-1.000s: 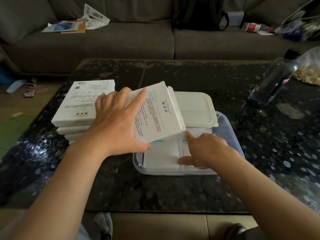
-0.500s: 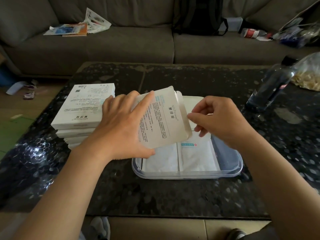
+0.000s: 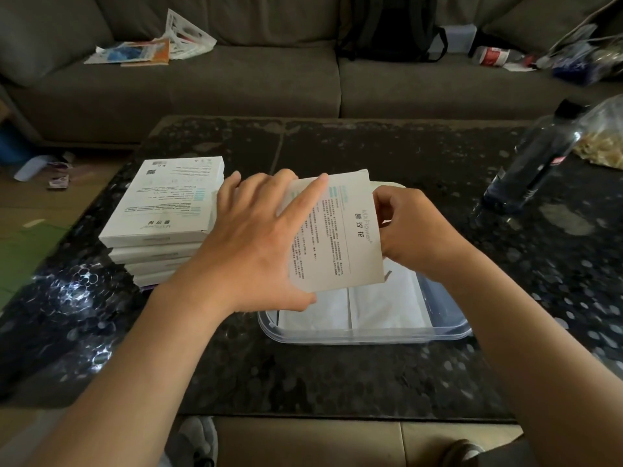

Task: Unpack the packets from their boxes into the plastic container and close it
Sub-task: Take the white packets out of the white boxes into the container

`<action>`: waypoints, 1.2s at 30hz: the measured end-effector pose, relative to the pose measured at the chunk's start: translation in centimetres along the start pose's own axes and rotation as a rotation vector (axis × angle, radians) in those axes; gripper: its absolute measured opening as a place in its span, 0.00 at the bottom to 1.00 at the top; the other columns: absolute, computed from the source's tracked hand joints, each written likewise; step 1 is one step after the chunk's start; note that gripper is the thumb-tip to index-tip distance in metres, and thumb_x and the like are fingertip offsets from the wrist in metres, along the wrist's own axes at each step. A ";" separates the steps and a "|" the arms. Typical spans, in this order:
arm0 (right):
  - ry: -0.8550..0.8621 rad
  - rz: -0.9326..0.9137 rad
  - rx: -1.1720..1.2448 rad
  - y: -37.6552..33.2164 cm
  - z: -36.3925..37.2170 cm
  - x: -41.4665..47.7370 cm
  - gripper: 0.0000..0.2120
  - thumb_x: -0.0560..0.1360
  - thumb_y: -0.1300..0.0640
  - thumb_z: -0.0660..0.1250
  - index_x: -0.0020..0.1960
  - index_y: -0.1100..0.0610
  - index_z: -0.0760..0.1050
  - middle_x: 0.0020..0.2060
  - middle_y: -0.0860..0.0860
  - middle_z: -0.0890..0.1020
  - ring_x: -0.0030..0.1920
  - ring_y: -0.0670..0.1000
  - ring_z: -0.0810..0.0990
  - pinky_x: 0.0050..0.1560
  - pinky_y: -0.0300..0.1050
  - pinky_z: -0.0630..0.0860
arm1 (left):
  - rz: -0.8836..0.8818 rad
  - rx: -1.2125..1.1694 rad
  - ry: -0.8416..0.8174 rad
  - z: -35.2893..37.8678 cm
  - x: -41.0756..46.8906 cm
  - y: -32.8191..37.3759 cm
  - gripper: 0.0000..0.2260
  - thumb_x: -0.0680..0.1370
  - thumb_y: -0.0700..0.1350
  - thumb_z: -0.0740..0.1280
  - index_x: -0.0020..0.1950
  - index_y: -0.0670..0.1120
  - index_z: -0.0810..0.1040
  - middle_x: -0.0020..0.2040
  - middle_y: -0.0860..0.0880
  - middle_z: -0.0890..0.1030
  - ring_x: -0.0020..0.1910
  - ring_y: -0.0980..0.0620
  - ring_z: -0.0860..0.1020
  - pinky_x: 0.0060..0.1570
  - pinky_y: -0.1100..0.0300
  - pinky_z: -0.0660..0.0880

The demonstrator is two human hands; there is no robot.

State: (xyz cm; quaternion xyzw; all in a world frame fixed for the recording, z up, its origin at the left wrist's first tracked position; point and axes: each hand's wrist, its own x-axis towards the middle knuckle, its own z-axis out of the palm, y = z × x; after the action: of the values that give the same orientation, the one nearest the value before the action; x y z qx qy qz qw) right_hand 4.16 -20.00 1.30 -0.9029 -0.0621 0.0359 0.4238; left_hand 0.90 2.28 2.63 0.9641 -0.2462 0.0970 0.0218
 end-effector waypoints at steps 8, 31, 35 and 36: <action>-0.018 0.034 0.165 -0.4 -1.2 -0.5 0.10 0.75 0.56 0.74 0.48 0.62 0.78 0.44 0.46 0.87 0.44 0.44 0.87 0.38 0.40 0.84 | -0.032 0.007 -0.007 0.3 -0.3 -0.9 0.57 0.56 0.71 0.70 0.80 0.56 0.51 0.72 0.49 0.60 0.72 0.43 0.60 0.75 0.38 0.51; 0.069 0.076 0.917 0.2 -6.3 -0.8 0.14 0.77 0.66 0.59 0.43 0.59 0.84 0.40 0.56 0.87 0.38 0.52 0.87 0.29 0.39 0.80 | -0.270 -0.012 0.156 -1.4 -1.5 -5.5 0.57 0.54 0.74 0.67 0.79 0.54 0.55 0.71 0.46 0.63 0.70 0.39 0.63 0.70 0.39 0.56; -0.148 -0.153 1.000 -0.1 -7.9 -1.4 0.08 0.67 0.58 0.72 0.45 0.57 0.87 0.41 0.53 0.88 0.42 0.48 0.88 0.32 0.37 0.81 | -0.288 -0.009 0.184 -1.6 -1.5 -5.5 0.57 0.54 0.73 0.68 0.79 0.53 0.56 0.71 0.45 0.64 0.69 0.38 0.64 0.70 0.39 0.56; -0.148 -0.170 0.923 0.0 -7.9 -1.4 0.07 0.66 0.55 0.74 0.42 0.56 0.86 0.39 0.52 0.87 0.40 0.48 0.88 0.32 0.37 0.82 | -0.288 -0.002 0.187 -1.6 -1.6 -5.6 0.57 0.54 0.73 0.68 0.79 0.53 0.56 0.71 0.45 0.64 0.69 0.38 0.64 0.69 0.39 0.56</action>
State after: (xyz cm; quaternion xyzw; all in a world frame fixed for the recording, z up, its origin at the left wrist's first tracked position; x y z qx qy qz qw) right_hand 3.68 -26.19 6.36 -0.6071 -0.1432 0.0892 0.7765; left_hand 1.94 8.03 3.92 0.9761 -0.1027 0.1822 0.0591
